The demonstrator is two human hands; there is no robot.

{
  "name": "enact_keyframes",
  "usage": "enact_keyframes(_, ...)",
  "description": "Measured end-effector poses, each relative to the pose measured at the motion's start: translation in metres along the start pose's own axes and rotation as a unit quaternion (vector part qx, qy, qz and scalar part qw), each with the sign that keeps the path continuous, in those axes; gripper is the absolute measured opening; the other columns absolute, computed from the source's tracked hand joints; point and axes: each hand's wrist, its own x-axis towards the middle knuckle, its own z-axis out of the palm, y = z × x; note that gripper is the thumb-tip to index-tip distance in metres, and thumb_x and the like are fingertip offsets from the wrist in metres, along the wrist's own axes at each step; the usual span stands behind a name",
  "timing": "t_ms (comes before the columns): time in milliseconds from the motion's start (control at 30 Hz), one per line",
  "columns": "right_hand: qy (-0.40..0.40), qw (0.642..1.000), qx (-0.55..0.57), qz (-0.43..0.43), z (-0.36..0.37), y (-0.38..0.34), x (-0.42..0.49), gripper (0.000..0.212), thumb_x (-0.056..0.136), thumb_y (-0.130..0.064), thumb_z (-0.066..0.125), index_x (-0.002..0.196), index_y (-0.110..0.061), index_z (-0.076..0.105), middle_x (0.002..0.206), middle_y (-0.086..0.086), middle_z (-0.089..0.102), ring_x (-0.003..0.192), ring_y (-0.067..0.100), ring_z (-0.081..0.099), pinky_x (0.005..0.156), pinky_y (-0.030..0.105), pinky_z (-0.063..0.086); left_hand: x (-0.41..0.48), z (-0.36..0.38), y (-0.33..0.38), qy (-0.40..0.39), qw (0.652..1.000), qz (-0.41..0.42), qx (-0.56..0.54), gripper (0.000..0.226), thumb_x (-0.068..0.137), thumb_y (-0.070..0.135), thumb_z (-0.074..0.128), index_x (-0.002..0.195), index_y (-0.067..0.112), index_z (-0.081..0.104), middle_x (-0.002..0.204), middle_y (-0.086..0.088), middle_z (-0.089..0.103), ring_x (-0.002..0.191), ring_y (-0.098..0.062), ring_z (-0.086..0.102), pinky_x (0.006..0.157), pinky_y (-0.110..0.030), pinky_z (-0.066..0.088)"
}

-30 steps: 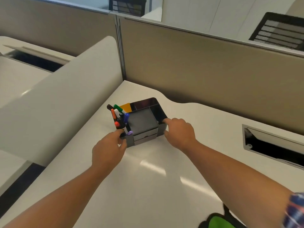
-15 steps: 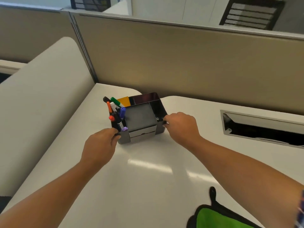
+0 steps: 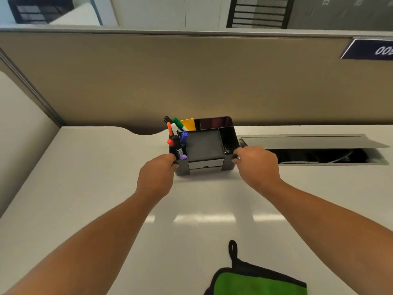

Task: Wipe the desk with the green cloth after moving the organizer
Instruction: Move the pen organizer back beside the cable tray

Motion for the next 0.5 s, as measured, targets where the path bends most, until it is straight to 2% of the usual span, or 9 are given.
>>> enact_keyframes(200,-0.006,0.999,0.021,0.025,0.012,0.015,-0.009,0.017,0.092,-0.033,0.068,0.093,-0.016,0.074,0.074,0.005,0.071,0.066,0.026,0.065,0.054,0.036,0.056,0.010,0.012,0.012,-0.021,1.000,-0.006,0.019,0.019,0.095,0.030,0.054,0.108,0.019,0.062,0.095,-0.002,0.068,0.070,-0.016,0.055,0.065,-0.024,0.040)
enact_keyframes(267,-0.029,0.998,0.036,0.033,0.012,0.016,-0.008,0.021,0.095,-0.035,0.064,0.103,-0.018,0.072,0.083,0.005,0.073,0.075,0.026,0.067,0.060,0.037,0.058,0.009,0.012,0.015,-0.021,0.999,-0.023,0.012,0.021,0.096,0.030,0.054,0.112,0.019,0.062,0.100,-0.004,0.071,0.072,-0.016,0.056,0.066,-0.024,0.041)
enact_keyframes(333,-0.042,0.995,0.067,0.063,0.006,0.014,-0.010,0.032,0.094,-0.036,0.065,0.123,-0.022,0.064,0.095,0.004,0.075,0.084,0.027,0.068,0.064,0.038,0.058,0.003,0.008,0.019,-0.018,0.999,-0.042,-0.012,0.031,0.096,0.032,0.054,0.124,0.022,0.059,0.113,-0.005,0.071,0.083,-0.018,0.061,0.073,-0.027,0.049)
enact_keyframes(400,-0.046,0.982,0.132,0.127,-0.006,0.010,-0.023,0.057,0.091,-0.036,0.070,0.141,-0.029,0.046,0.107,0.000,0.073,0.091,0.025,0.069,0.068,0.039,0.060,-0.013,0.002,0.023,-0.014,0.996,-0.069,-0.052,0.046,0.094,0.037,0.055,0.138,0.025,0.048,0.123,-0.001,0.067,0.099,-0.020,0.065,0.085,-0.034,0.053)
enact_keyframes(433,-0.038,0.970,0.181,0.161,-0.013,0.008,-0.036,0.064,0.090,-0.036,0.071,0.145,-0.033,0.039,0.111,-0.004,0.072,0.094,0.023,0.068,0.071,0.039,0.059,-0.027,-0.001,0.025,-0.011,0.993,-0.084,-0.079,0.051,0.093,0.039,0.056,0.141,0.028,0.044,0.123,0.002,0.066,0.100,-0.018,0.065,0.085,-0.033,0.053)
enact_keyframes(500,-0.029,0.939,0.275,0.206,-0.029,0.003,-0.080,0.063,0.089,-0.038,0.071,0.143,-0.037,0.038,0.114,-0.014,0.066,0.097,0.013,0.066,0.075,0.033,0.057,-0.071,-0.004,0.026,-0.006,0.985,-0.104,-0.134,0.054,0.090,0.041,0.059,0.140,0.030,0.043,0.116,0.006,0.066,0.091,-0.011,0.064,0.077,-0.027,0.051)
